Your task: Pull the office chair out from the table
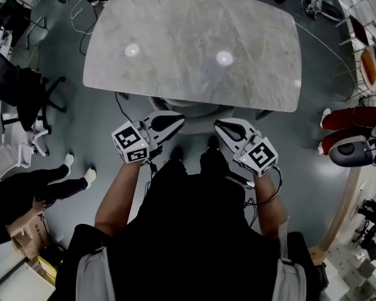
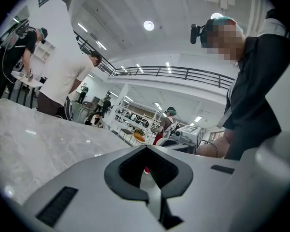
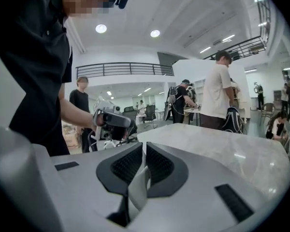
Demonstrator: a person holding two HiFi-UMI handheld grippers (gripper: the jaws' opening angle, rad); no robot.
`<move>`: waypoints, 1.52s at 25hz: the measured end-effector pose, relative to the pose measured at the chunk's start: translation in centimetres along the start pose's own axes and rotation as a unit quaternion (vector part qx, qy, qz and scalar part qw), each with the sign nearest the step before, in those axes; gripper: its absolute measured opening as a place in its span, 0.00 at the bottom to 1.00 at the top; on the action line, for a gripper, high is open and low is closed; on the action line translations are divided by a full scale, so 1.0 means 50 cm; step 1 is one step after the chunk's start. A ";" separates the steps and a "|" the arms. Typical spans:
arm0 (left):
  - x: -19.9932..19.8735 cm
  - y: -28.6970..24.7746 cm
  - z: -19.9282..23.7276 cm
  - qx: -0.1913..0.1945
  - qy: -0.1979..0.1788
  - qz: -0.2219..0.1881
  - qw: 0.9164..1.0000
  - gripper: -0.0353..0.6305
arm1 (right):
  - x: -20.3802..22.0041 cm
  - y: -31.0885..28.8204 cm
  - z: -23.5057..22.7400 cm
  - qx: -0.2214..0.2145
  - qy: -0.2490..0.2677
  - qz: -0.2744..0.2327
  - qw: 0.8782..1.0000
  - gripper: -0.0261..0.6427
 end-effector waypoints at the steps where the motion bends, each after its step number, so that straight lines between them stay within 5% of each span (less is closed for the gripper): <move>1: 0.004 -0.006 0.004 -0.009 0.000 -0.002 1.000 0.07 | 0.002 -0.005 -0.010 -0.014 0.015 0.015 1.000 0.07; 10: 0.033 -0.062 0.001 -0.104 -0.034 0.047 0.993 0.07 | 0.050 -0.041 -0.077 -0.094 0.065 0.102 0.988 0.07; 15: 0.062 -0.091 -0.017 -0.141 -0.070 0.117 0.981 0.07 | 0.080 -0.062 -0.085 -0.124 0.080 0.141 0.979 0.07; 18: 0.090 -0.098 -0.016 -0.150 -0.116 0.186 0.964 0.07 | 0.098 -0.087 -0.081 -0.138 0.085 0.159 0.974 0.07; 21: 0.120 -0.101 -0.014 -0.147 -0.152 0.262 0.942 0.07 | 0.118 -0.115 -0.072 -0.153 0.078 0.178 0.969 0.07; 28: 0.183 -0.123 0.003 -0.114 -0.173 0.363 0.908 0.07 | 0.142 -0.144 -0.049 -0.162 0.101 0.217 0.957 0.08; 38: 0.252 -0.129 0.023 -0.088 -0.160 0.399 0.899 0.12 | 0.177 -0.191 -0.019 -0.181 0.091 0.247 0.948 0.14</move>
Point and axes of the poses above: the fingertips, and each gripper's own axes: y backward along the fingers, z to its left, x out of its underside, the point moved 10 cm from there along y, backward along the fingers, and after that the axes turned 2 degrees about y, right-handed, at the moved point
